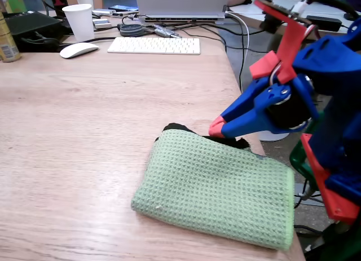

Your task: Clean the table

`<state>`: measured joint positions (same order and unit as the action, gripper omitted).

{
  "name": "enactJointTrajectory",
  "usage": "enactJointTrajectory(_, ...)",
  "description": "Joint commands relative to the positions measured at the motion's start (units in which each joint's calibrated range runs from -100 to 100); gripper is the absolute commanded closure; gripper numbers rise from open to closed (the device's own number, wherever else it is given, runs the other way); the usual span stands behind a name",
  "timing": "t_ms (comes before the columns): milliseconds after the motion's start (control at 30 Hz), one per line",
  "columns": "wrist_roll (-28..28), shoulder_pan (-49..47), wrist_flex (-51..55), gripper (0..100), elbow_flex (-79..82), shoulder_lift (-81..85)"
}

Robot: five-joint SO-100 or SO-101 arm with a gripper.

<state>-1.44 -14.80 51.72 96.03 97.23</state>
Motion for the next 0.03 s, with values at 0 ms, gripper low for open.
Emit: enactJointTrajectory(0,-0.15,-0.43,-0.9,100,-0.19,0.19)
